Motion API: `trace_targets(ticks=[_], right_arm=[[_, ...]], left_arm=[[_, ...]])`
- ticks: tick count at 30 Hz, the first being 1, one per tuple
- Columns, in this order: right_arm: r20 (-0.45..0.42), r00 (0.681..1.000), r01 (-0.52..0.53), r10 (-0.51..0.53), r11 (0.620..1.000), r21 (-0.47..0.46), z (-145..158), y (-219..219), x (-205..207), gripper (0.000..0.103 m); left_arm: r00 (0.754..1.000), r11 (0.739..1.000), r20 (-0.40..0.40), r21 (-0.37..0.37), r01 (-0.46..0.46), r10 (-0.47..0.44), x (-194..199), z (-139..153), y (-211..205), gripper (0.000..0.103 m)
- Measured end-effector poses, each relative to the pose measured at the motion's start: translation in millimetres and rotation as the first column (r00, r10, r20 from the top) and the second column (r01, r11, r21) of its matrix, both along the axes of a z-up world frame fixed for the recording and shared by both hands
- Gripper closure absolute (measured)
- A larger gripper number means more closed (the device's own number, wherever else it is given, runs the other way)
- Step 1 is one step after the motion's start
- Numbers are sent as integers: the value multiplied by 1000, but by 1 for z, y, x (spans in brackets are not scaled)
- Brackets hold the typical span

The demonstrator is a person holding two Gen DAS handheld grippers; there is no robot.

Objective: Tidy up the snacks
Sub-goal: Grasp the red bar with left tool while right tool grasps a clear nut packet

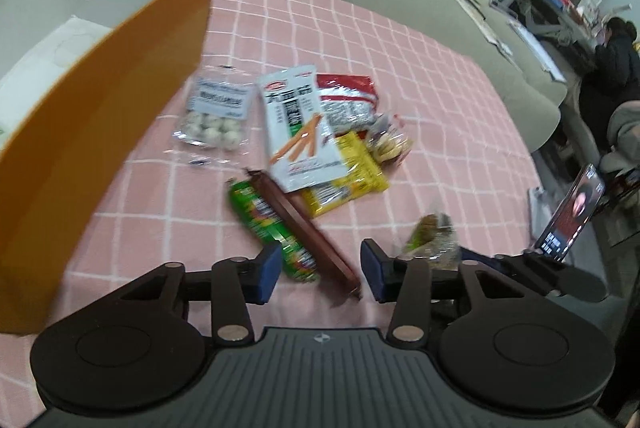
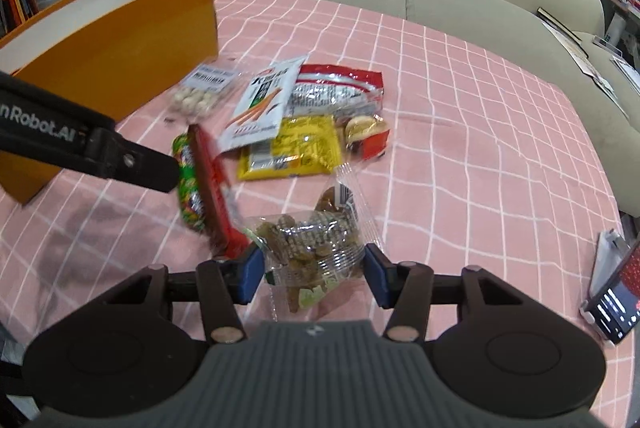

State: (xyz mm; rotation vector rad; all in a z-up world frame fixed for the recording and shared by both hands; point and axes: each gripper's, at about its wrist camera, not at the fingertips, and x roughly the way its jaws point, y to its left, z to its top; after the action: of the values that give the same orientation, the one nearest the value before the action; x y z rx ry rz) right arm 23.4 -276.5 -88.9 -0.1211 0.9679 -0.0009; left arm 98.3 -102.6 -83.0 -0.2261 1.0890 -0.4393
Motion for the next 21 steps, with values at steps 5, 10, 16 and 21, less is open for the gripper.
trace_targets(ticks=[5, 10, 16, 21], right_arm=[[23, 1000, -13, 12, 1000, 26, -5, -2, 11, 52], [30, 999, -32, 31, 998, 45, -9, -2, 15, 52], [13, 999, -49, 48, 995, 89, -16, -3, 19, 52], [6, 999, -49, 48, 992, 112, -18, -3, 19, 52]], left_arm=[[999, 999, -36, 45, -21, 23, 12, -15, -14, 58], [997, 998, -64, 44, -39, 42, 21, -23, -19, 62], [997, 998, -66, 62, -34, 38, 28, -23, -31, 65], [994, 991, -96, 128, -47, 59, 34, -28, -39, 65]])
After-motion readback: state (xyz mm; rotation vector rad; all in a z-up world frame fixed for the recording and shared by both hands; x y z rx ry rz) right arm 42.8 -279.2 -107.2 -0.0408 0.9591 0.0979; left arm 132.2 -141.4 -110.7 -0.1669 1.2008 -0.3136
